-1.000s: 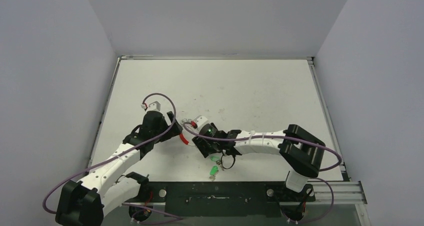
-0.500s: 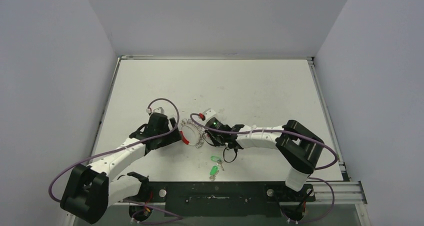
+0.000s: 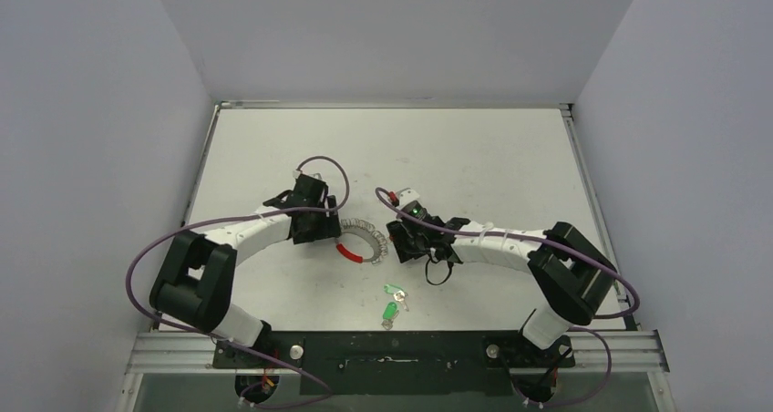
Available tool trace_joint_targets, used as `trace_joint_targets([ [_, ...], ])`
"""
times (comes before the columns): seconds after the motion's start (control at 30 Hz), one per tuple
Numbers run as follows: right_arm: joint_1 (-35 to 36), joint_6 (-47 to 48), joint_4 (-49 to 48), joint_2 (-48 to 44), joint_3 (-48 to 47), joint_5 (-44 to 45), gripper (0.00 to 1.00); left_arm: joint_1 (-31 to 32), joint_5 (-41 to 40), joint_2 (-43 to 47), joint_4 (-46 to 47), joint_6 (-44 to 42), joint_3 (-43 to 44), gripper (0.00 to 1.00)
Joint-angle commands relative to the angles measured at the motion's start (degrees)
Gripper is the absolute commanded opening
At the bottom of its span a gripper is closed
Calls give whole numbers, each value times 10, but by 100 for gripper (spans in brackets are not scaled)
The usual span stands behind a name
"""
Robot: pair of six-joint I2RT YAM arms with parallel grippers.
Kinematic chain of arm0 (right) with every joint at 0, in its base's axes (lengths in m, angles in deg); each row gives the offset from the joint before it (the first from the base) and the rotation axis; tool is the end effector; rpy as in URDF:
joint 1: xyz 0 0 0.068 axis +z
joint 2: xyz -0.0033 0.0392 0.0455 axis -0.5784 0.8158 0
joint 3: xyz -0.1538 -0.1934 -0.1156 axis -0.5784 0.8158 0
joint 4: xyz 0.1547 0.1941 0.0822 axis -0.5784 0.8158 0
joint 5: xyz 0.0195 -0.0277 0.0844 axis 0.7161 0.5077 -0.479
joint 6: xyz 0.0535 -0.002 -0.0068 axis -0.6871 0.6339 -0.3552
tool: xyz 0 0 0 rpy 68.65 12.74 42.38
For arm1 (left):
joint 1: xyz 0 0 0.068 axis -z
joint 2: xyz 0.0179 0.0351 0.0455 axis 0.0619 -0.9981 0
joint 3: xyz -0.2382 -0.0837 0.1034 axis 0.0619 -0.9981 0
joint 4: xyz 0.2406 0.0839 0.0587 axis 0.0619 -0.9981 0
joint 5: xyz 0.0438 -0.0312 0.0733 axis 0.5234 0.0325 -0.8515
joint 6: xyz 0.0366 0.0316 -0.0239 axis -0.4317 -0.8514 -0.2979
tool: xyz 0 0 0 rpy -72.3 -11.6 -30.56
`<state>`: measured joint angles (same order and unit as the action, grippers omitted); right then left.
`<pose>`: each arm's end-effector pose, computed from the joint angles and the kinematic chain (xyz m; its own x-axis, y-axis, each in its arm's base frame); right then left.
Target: Put the keys on the keyring
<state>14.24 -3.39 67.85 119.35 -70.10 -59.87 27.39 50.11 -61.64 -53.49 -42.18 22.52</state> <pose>0.2072 0.2374 0.1596 -0.7536 -0.3461 -0.5589 -0.4829 0.8683 0.1135 0.2539 -0.1085 0.1714 -0.8675 -0.2111 -0.4503 -0.1338 0.9711 -0.1974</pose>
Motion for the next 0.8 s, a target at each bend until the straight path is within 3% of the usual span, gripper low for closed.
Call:
trace_joint_targets([
  [0.0,3,-54,-37,-36,21,-83,53,17,19,-44,10,-25,28,67],
  [0.3,-21,-112,-132,-8,48,-173,47,102,26,-67,36,20,19,48],
  [0.43,-64,-125,-158,-16,64,-207,41,155,33,-55,68,60,-3,46],
  [0.57,-95,-104,-122,-38,65,-210,43,197,30,-39,87,76,-14,45],
  [0.77,-96,-74,-39,-102,83,-197,46,211,15,37,89,68,-50,48],
])
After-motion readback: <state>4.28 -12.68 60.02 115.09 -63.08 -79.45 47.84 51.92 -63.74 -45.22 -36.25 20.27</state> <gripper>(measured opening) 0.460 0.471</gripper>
